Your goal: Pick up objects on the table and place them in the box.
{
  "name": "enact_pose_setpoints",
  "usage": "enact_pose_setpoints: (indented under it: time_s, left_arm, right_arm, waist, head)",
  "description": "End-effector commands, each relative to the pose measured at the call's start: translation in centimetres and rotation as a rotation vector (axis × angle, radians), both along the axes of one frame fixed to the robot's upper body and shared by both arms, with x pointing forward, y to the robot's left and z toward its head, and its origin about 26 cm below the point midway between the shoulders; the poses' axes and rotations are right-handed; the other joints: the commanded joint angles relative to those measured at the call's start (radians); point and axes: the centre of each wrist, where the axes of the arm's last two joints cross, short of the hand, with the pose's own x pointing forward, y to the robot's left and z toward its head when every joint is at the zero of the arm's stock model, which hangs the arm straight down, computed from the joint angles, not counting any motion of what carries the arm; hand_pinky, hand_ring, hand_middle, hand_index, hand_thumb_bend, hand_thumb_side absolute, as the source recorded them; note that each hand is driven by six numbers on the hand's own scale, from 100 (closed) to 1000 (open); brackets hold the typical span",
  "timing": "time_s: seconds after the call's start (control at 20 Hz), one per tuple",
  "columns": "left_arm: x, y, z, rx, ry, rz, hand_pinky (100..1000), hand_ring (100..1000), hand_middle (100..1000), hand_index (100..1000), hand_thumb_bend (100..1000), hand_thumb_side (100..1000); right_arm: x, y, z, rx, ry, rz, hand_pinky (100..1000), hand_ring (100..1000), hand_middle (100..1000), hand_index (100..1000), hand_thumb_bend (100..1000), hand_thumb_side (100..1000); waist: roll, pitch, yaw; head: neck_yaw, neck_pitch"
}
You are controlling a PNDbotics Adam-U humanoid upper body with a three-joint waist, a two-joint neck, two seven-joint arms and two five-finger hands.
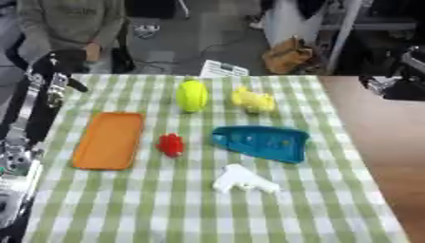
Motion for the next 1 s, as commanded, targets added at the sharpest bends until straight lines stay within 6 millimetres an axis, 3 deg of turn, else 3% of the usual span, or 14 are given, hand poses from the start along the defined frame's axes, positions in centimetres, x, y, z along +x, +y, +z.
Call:
enact_pose_setpoints:
  time_s: [0.05,1.0]
  left_arm:
    - [0.2,-0.3,1.0,0.005,-0.028,-0.019,537,720,792,815,100,1000]
    - [0.5,-1.3,1.1,-0.005,-0.029,-0.058,532,723,796,816,103,1000]
  right_arm:
    - [0.6,0.0,1.0,-0.038,-0.016,-0.007,490,660,796,890,371,614]
    - [3.6,2.7,-1.4,-0.173,0.033,0.0,520,663,851,892,436,606]
  waist:
    - [0.015,-0.02,0.002]
    - [0.009,-0.021,0.041]
  head:
    - [-0.01,-0.004]
    - [-0.07,-0.021]
